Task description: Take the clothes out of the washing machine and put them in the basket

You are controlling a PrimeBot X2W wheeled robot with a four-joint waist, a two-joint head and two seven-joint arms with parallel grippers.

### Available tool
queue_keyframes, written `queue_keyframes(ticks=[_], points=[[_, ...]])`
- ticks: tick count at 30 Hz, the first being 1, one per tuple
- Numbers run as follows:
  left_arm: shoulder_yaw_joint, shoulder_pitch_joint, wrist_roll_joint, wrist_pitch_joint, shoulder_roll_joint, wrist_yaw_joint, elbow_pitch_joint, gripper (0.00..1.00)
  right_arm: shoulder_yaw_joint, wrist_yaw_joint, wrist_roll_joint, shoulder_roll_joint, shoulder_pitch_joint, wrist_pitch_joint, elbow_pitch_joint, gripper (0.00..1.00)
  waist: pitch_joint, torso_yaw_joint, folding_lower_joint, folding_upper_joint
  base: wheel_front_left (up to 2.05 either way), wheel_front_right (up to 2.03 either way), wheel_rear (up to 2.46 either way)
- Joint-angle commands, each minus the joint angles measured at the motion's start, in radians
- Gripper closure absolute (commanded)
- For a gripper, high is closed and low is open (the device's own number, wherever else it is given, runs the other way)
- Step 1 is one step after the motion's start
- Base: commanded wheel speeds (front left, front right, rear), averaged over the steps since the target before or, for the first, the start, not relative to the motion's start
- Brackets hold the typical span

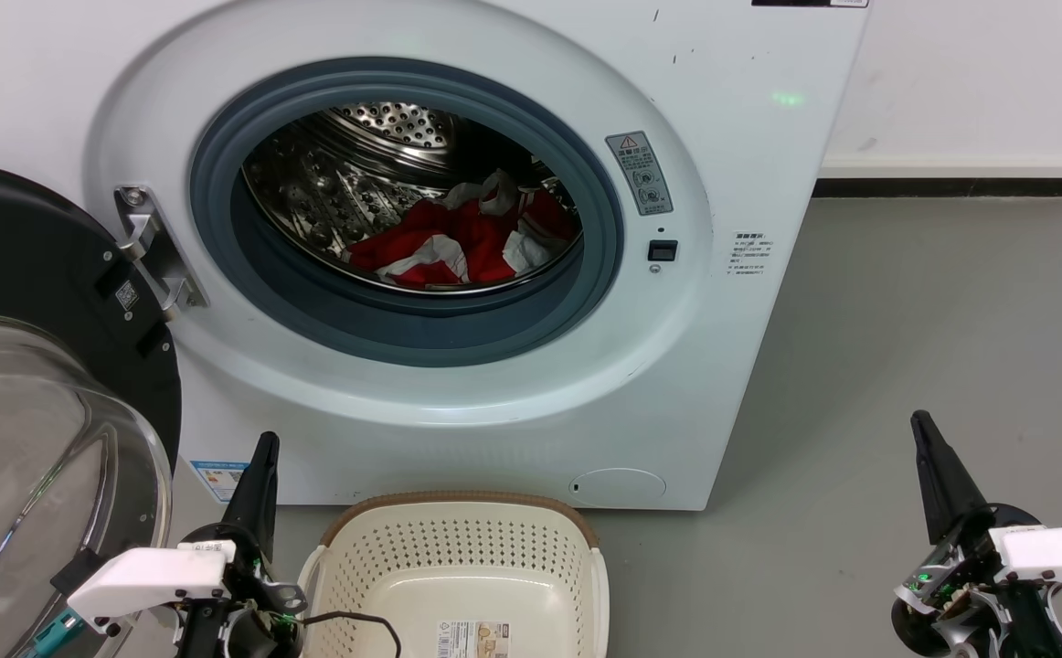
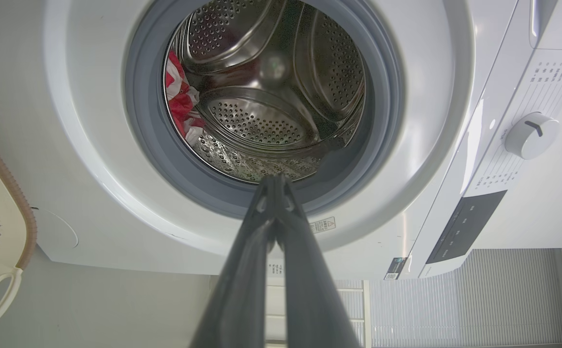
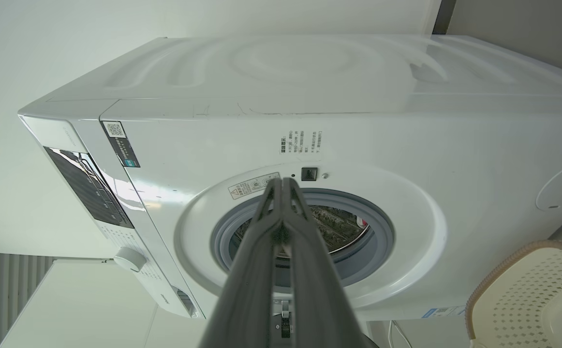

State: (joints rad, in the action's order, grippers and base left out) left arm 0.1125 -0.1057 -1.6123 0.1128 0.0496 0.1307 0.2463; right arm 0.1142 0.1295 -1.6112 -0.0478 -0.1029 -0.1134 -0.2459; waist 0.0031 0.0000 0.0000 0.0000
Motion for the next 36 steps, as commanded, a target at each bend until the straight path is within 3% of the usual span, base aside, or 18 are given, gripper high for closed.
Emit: queue_keyframes(ticks=[1,29,30,36], points=[[0.003,-0.007,-0.001,0.001,0.002,0.002,0.000,1.00,0.000,0.004,-0.003,-0.006,-0.013,0.000,0.000,1.00,0.000,0.000,0.0000,0.0000,0.00,0.00,0.00],[0.003,-0.007,-0.001,0.001,0.002,0.002,0.000,1.00,0.000,0.004,-0.003,-0.006,-0.013,0.000,0.000,1.00,0.000,0.000,0.0000,0.0000,0.00,0.00,0.00],[0.000,0.000,0.000,0.000,0.000,0.000,0.000,0.00,0.000,0.000,0.000,0.000,0.000,0.000,0.000,0.00,0.000,0.000,0.0000,0.0000,0.00,0.00,0.00],[-0.019,-0.001,0.008,-0.020,-0.002,0.000,0.010,0.00,-0.007,0.000,0.010,0.002,0.014,0.021,0.006,0.00,0.001,-0.001,0.0000,0.0000,0.00,0.00,0.00]])
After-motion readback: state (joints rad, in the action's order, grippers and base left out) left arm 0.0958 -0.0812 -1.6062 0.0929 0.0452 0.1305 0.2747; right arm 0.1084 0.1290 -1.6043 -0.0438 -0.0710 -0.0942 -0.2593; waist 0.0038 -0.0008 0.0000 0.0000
